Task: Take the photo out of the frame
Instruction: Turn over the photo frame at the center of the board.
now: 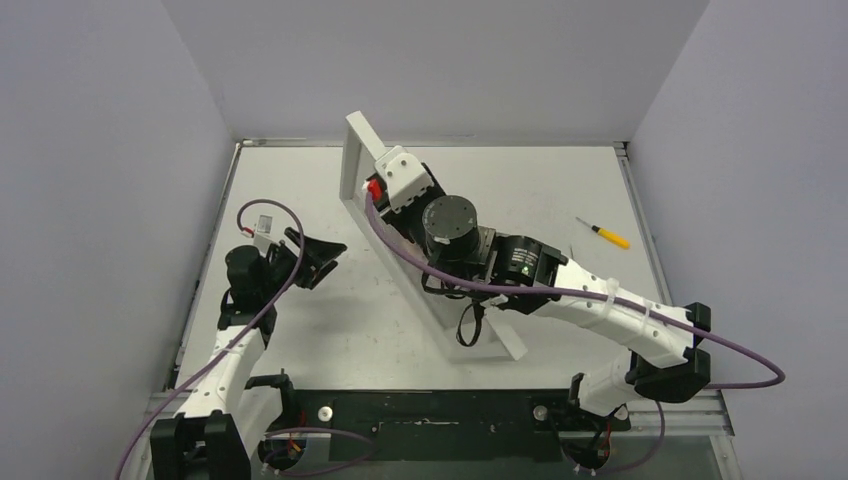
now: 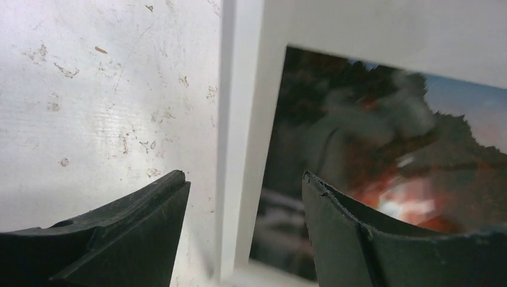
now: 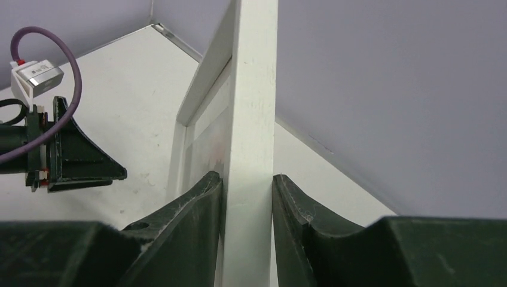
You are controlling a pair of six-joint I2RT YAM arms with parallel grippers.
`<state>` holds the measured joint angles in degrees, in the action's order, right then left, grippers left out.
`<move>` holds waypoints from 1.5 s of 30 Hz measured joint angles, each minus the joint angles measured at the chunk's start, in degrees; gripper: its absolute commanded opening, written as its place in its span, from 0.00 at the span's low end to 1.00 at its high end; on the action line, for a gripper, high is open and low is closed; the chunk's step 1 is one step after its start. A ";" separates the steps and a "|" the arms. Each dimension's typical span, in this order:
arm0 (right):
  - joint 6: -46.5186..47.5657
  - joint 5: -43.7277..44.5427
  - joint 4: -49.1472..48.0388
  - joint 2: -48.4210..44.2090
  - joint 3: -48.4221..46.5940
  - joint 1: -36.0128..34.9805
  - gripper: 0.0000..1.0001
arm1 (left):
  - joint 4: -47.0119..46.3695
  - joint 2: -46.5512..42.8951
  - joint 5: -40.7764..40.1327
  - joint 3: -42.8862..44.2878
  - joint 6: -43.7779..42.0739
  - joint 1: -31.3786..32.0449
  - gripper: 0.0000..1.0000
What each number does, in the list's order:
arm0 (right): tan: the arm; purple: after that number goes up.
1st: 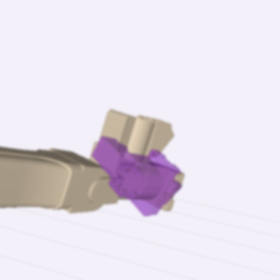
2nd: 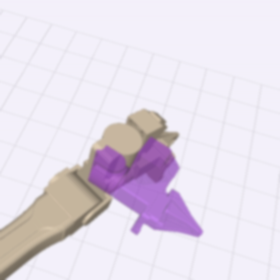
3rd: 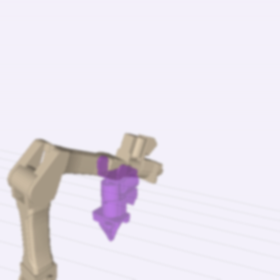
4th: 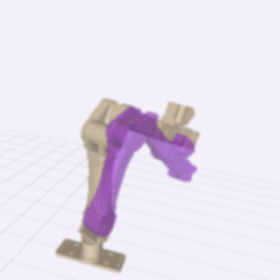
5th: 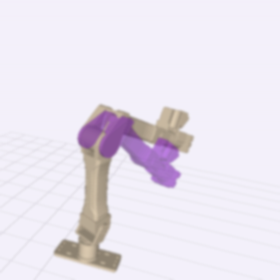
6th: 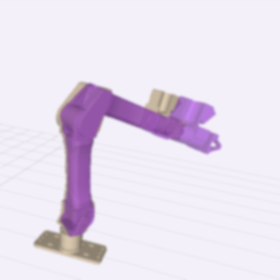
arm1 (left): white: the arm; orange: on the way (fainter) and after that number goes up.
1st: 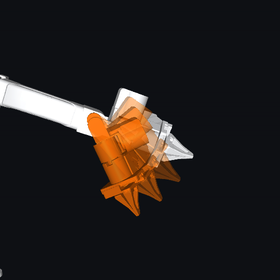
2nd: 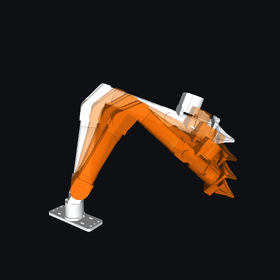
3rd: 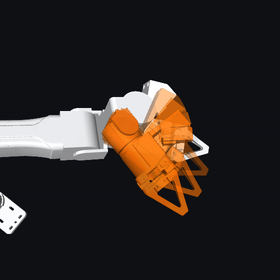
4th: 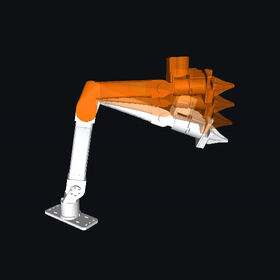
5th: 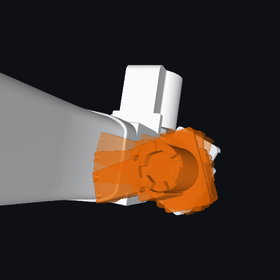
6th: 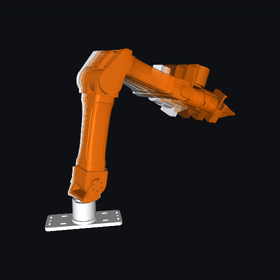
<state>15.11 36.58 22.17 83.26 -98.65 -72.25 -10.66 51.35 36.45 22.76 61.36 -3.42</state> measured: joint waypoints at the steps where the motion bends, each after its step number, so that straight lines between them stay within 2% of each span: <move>1: -1.51 -0.31 1.18 0.70 -1.44 0.76 0.05 | -0.48 0.33 0.02 0.00 0.07 0.07 0.67; 5: -8.76 -4.22 5.49 3.41 -4.87 5.79 0.05 | -1.60 1.22 0.26 0.00 0.37 0.11 0.66; 9: -15.32 -11.54 8.15 4.15 -1.84 14.80 0.05 | -0.63 1.25 0.24 0.00 -0.31 0.11 0.65; 13: -21.20 -17.92 5.92 2.95 7.26 24.13 0.05 | 2.84 1.14 -0.22 0.02 -2.10 0.11 0.65; 21: -35.63 -32.85 -7.91 -5.40 29.83 45.68 0.05 | 6.27 3.21 -0.61 0.15 -4.55 0.04 0.64; 26: -43.06 -42.05 -17.88 -5.44 41.27 57.96 0.05 | 7.96 5.66 -0.72 0.63 -5.97 0.07 0.64; 27: -43.78 -43.15 -18.78 -4.92 42.73 59.23 0.08 | 8.59 6.05 -0.92 0.85 -6.45 0.11 0.64; 29: -44.68 -44.85 -19.56 -3.48 44.72 60.46 0.23 | 10.71 6.67 -1.97 1.77 -7.76 0.57 0.64; 31: -45.05 -45.53 -19.43 -2.21 45.38 60.48 0.44 | 12.90 7.06 -3.32 2.95 -9.03 1.55 0.64; 33: -44.83 -45.62 -19.10 -1.57 45.42 60.50 0.59 | 14.73 7.41 -5.16 4.20 -10.21 3.50 0.64; 37: -43.95 -46.05 -19.17 -1.27 46.80 60.94 0.81 | 17.51 7.72 -9.16 5.38 -11.67 8.90 0.62; 40: -43.89 -46.07 -19.58 -1.29 50.71 61.81 0.87 | 19.76 7.72 -12.74 5.38 -12.13 12.55 0.62; 45: -43.91 -46.03 -18.84 -1.29 58.01 62.55 0.82 | 22.21 7.72 -19.65 5.38 -11.91 20.94 0.60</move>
<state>-28.80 -9.45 3.33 81.97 -40.64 -9.69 11.55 59.07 16.80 28.14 49.45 17.52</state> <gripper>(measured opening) 0.855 0.613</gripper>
